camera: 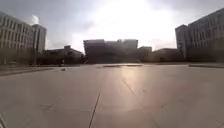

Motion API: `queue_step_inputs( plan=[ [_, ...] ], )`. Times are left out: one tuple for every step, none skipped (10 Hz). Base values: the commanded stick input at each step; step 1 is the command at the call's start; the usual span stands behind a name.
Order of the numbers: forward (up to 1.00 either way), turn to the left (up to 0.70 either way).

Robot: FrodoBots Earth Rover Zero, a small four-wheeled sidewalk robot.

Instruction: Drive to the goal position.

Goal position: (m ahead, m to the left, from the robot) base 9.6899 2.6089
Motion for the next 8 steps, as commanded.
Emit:
queue_step_inputs(
  plan=[
    [1.0,0.37],
    [1.0,0.43],
    [1.0,0.43],
    [1.0,0.43],
    [1.0,0.43],
    [1.0,0.21],
    [1.0,0.03],
    [1.0,0.03]
  ],
)
